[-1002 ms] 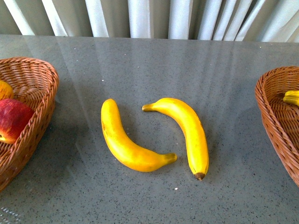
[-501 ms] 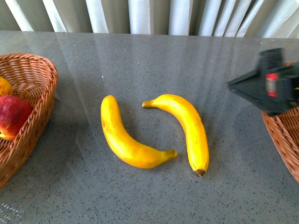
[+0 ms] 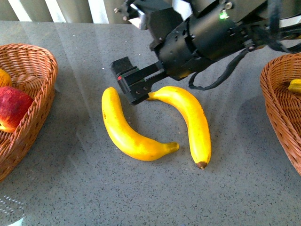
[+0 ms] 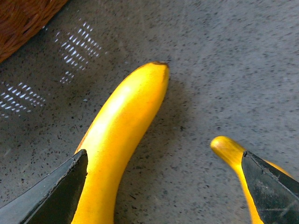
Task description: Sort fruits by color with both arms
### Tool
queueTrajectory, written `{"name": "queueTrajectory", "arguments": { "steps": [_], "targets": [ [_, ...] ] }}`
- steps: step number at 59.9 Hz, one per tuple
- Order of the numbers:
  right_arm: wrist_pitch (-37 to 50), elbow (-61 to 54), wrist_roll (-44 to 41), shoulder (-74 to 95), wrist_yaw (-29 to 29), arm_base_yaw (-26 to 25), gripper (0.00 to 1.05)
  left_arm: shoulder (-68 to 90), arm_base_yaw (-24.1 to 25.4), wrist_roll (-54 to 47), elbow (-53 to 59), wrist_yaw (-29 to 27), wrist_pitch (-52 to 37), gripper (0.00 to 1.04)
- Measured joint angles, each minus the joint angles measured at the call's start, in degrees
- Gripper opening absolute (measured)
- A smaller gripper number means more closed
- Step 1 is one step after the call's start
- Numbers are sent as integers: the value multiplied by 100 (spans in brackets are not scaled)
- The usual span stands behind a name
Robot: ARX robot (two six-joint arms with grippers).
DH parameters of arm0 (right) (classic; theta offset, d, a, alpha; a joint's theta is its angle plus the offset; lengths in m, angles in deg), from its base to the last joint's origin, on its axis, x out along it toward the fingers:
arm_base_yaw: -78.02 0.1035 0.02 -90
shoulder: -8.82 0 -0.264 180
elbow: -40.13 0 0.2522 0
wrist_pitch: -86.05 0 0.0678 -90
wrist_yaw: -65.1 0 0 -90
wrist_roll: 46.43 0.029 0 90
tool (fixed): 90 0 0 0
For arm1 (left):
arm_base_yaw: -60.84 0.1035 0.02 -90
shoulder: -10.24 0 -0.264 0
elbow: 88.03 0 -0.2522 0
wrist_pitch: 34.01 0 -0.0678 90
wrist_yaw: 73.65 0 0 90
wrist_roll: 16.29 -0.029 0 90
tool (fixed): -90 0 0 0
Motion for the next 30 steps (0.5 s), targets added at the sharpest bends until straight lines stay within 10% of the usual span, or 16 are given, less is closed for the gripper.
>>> {"name": "queueTrajectory", "arguments": {
  "steps": [30],
  "targets": [
    [-247, 557, 149, 466, 11, 461, 96, 0, 0, 0, 0, 0, 2, 96]
  ]
}}
